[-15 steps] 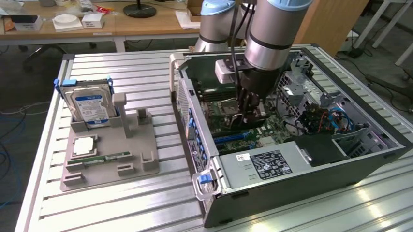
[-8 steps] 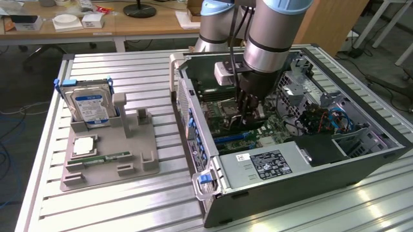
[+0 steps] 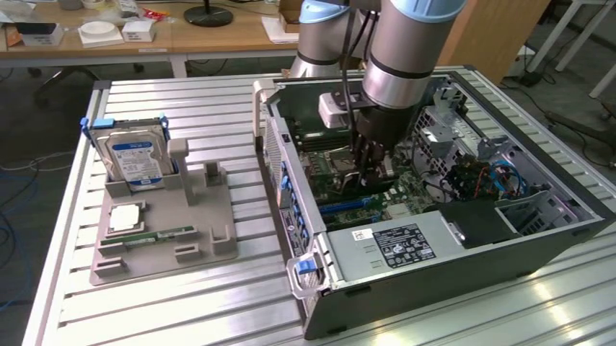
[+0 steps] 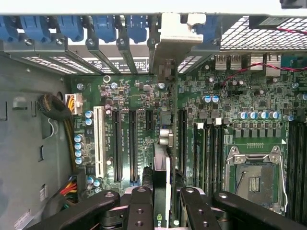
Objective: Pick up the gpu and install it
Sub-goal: 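Insert the gpu into the slot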
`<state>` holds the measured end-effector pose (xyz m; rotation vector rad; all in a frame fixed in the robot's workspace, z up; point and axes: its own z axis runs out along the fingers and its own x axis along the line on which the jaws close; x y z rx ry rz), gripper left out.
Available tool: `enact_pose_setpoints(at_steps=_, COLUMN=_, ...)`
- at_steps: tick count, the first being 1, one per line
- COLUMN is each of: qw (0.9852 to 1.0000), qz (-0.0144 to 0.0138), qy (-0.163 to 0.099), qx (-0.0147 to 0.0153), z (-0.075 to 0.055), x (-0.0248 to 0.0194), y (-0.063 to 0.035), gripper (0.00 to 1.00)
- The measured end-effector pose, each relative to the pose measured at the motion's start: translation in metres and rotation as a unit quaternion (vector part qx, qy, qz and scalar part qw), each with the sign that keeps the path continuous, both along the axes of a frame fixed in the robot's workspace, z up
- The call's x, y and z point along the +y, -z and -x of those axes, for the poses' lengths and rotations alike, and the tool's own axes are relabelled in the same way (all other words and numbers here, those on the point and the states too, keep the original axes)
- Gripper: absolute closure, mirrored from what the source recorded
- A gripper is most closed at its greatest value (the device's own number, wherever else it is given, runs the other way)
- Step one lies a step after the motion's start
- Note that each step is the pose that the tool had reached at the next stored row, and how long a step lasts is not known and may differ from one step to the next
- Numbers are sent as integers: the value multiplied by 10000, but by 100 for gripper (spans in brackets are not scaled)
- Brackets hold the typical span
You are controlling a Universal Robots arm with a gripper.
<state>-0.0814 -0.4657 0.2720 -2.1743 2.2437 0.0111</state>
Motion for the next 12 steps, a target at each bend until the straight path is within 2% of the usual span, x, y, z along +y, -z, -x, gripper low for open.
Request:
enact_pose_setpoints(at_steps=6, qw=10000, qz=1, qy=0, qx=-2, z=4, x=0, y=50, gripper=74)
enact_pose_setpoints(at_steps=12, qw=10000, qz=0, qy=0, qx=-9, z=-10, x=0, y=52, gripper=74)
